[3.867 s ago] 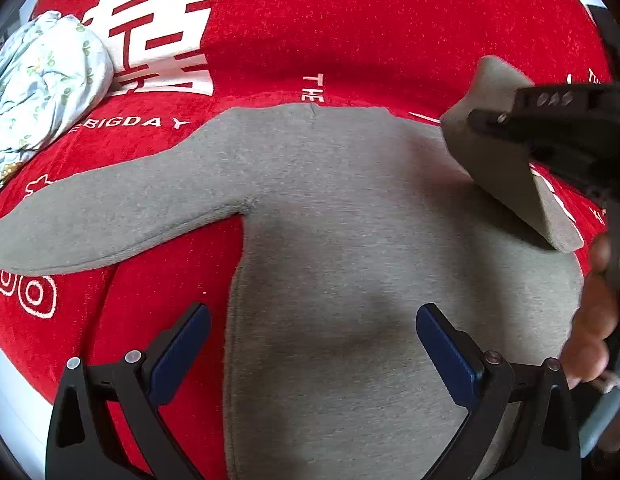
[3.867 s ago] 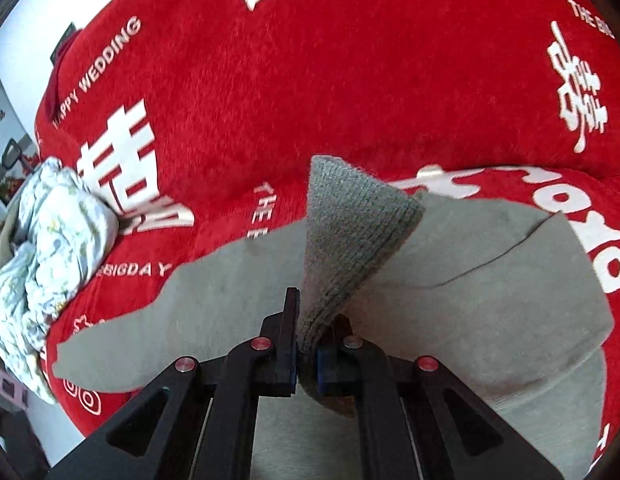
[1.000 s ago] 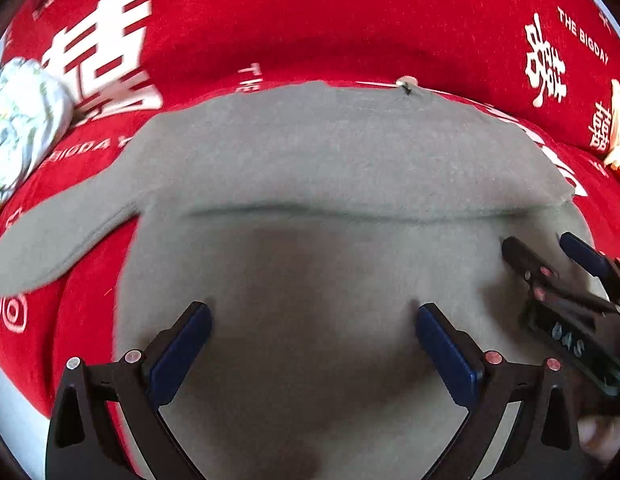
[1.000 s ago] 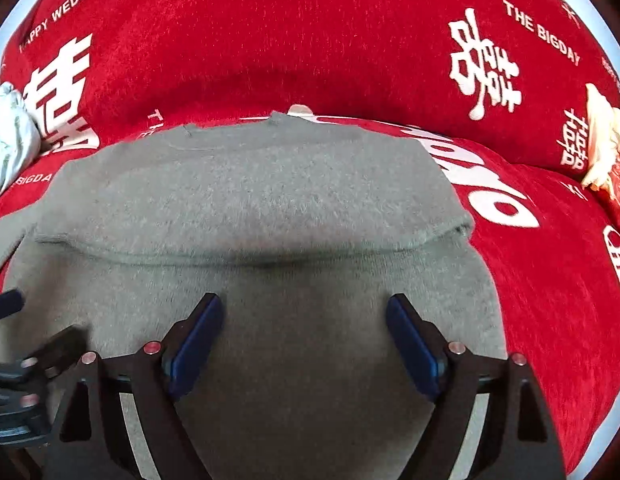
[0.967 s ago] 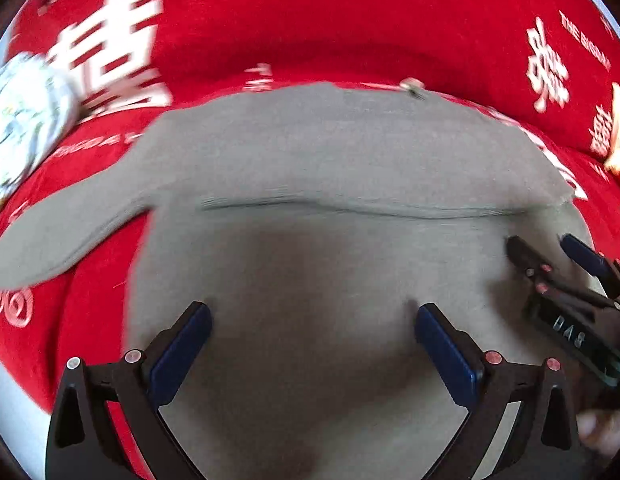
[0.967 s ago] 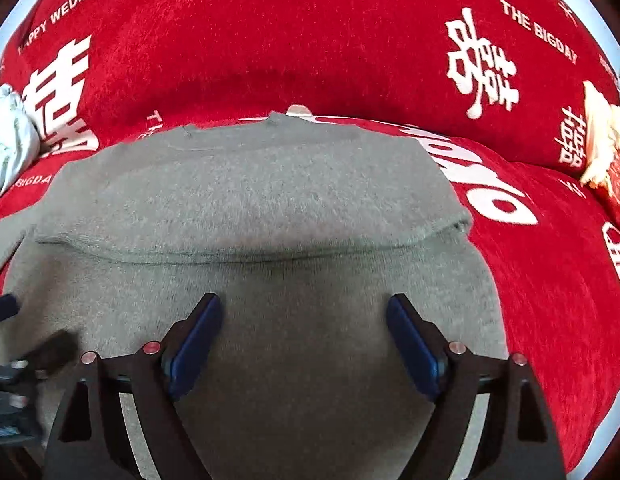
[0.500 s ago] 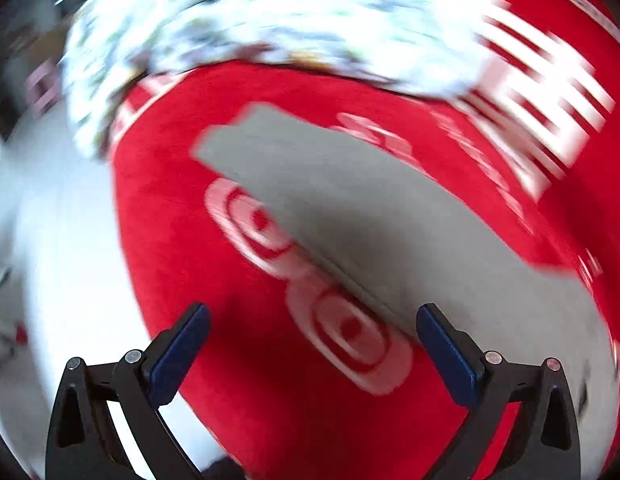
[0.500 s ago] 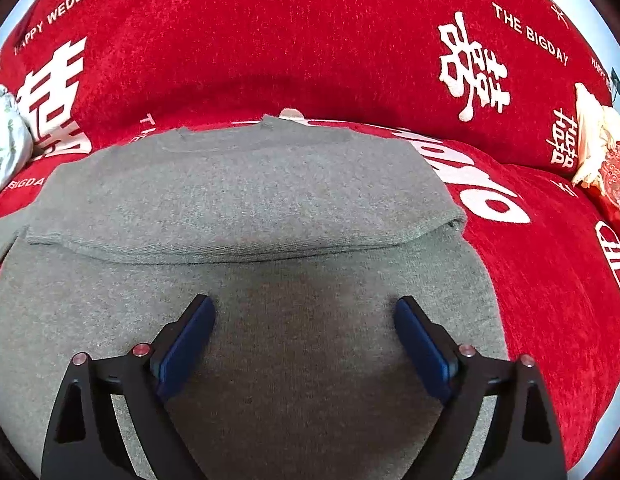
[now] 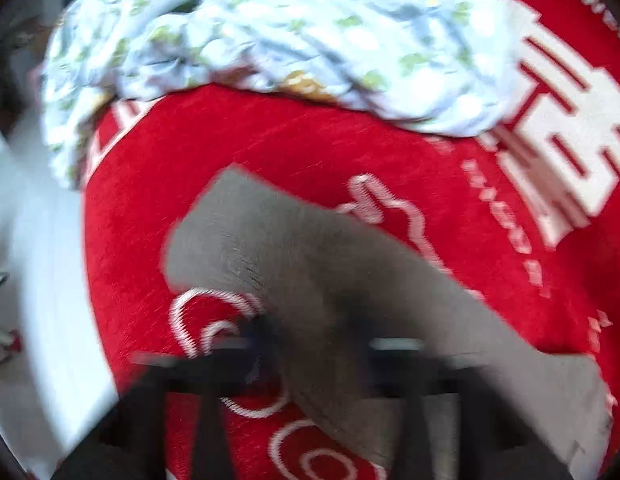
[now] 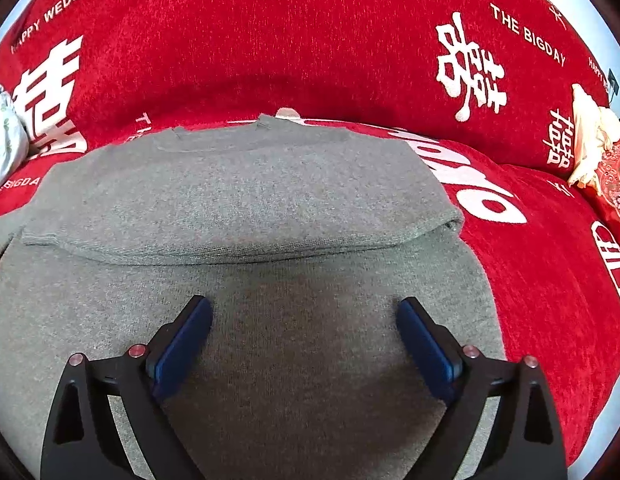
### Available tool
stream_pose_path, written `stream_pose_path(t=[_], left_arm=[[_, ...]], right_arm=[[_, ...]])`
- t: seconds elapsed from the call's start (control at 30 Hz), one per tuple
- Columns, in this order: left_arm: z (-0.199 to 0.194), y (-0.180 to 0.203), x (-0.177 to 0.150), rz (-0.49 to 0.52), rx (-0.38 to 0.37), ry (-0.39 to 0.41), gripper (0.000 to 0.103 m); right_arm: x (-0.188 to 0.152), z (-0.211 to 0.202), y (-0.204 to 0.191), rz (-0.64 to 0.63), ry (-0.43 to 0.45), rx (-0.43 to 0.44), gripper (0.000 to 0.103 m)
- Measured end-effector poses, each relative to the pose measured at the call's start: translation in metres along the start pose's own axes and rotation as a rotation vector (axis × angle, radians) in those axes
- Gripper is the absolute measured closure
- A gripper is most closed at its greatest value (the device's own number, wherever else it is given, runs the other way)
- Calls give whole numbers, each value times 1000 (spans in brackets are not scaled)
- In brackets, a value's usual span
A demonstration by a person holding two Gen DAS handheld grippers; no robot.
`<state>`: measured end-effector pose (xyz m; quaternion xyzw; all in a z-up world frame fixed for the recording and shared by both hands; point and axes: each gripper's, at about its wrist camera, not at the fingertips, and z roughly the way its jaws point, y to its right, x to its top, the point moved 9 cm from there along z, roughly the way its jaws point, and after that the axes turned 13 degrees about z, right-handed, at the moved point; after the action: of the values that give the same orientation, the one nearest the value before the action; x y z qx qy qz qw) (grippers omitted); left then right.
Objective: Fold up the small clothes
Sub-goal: 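Reach the left tool to the other sleeve cuff and close on it, then lift the sleeve and carry it across the sweater body with the left tool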
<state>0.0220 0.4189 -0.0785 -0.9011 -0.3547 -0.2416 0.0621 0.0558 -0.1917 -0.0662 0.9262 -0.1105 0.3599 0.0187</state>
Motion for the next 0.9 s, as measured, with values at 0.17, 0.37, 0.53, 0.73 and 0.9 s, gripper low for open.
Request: stream_pose_path(t=[0.17,0.37,0.53,0.73,0.9], left_arm=[[-9,-20,1,11,24,13,93],[-42,0,10,136,149,107,93],[-54,21,8,167,128,107,93],[-68,63,-1,236,85,112,93],[-73,94,-9,277,44,88,93]], right_arm=[[5,1,-2,15,-50,4,7],[2,9,-25,-33,-51,35,7],[1,9,-25,-15,-31,66,7],[1,9,-27,-17,-23,69,7],[1,9,-27,-14,-19,74,6]])
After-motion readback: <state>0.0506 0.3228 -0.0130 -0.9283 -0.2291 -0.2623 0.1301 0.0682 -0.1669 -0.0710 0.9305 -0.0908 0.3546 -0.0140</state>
